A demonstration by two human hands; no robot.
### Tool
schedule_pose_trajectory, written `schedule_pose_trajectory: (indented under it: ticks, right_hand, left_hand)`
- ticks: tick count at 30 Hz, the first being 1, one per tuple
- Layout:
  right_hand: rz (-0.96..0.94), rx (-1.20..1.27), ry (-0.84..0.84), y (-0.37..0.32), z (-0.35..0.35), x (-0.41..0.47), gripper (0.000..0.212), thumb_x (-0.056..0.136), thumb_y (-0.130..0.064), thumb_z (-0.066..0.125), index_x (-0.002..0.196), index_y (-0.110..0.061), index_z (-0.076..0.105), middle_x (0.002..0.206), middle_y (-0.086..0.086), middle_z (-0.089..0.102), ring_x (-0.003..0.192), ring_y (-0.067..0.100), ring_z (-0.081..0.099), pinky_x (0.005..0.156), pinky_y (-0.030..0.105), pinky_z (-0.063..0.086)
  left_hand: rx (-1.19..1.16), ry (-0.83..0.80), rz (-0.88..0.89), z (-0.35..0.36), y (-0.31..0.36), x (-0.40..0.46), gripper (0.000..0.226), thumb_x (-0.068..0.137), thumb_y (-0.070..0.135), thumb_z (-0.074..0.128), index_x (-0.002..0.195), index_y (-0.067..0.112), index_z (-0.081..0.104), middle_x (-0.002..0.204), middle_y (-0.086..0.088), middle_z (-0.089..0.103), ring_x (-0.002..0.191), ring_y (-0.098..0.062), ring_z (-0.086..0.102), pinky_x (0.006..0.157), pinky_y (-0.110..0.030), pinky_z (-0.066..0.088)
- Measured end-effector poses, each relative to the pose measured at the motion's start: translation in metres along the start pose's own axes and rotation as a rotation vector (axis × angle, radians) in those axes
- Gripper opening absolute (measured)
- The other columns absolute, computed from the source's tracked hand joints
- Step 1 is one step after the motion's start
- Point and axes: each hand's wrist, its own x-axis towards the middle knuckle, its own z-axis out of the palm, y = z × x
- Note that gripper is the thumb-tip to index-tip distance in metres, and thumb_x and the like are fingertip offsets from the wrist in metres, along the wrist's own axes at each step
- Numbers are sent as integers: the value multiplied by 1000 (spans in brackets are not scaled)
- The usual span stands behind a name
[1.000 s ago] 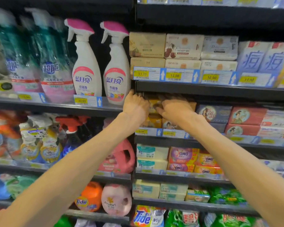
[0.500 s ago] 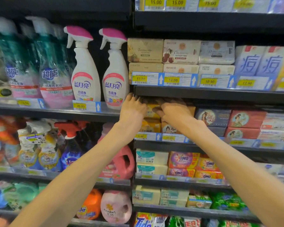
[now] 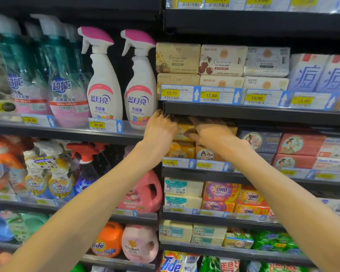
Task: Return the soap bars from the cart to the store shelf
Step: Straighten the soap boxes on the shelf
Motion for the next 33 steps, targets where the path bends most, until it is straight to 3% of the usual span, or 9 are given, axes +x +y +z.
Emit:
schedule_pose_trajectory:
  ticks: [3,6,11,16,22,26,30,33]
  right_hand:
    - [2,60,10,2,0,-1,67,94,-58,49,150,-35,19,155,8,34,139,36,35,109,48,38]
    - [-5,83,35,4,1,-2,74,92,-59,52,151,-31,19,156,9,32,140,36,34,112,47,37]
    - [8,127,22,4,0,-3,72,91,-61,52,149,-27,26,148,8,44,133,33,43,104,43,44]
    - [15,212,-7,8,-2,-4,63,91,-57,56,141,-22,38,135,8,55,123,30,52,98,38,46]
    - [25,254,-17,10,-3,-1,67,89,-59,57,143,-24,37,136,6,55,123,30,53,96,37,45]
    - [34,295,-25,11,-3,-1,64,89,-59,59,139,-22,42,131,5,58,118,27,55,84,30,42]
    - [1,337,-16,12,-3,-2,65,88,-57,61,140,-22,42,133,4,57,119,25,55,83,28,41]
    - [-14,325,-3,12,-3,-3,65,89,-56,60,141,-23,40,133,4,57,119,25,55,84,29,42]
  left_hand:
    - [4,-3,13,0,-5,3,38,93,22,65,129,9,62,129,-10,65,132,-29,50,114,-38,30]
    - [-5,-3,33,2,-10,8,49,92,32,67,134,9,56,141,-10,57,139,-30,41,118,-39,24]
    - [-62,12,45,8,-14,9,49,91,36,69,133,13,59,144,-8,55,141,-29,39,120,-39,20]
    - [-97,133,68,13,-17,5,50,86,32,74,128,7,64,134,-17,61,139,-35,42,122,-42,9]
    - [-155,170,120,10,-21,-1,45,71,30,86,105,3,75,113,-22,71,124,-40,58,118,-45,18]
    - [-193,191,129,14,-22,-3,47,78,31,79,111,-1,71,117,-23,69,127,-40,54,120,-45,11]
    - [-214,198,158,11,-23,-5,40,74,24,81,102,-4,72,102,-23,73,118,-41,61,120,-49,16]
    - [-233,195,161,11,-25,-4,42,74,20,82,107,-3,70,107,-23,72,120,-42,59,119,-48,13]
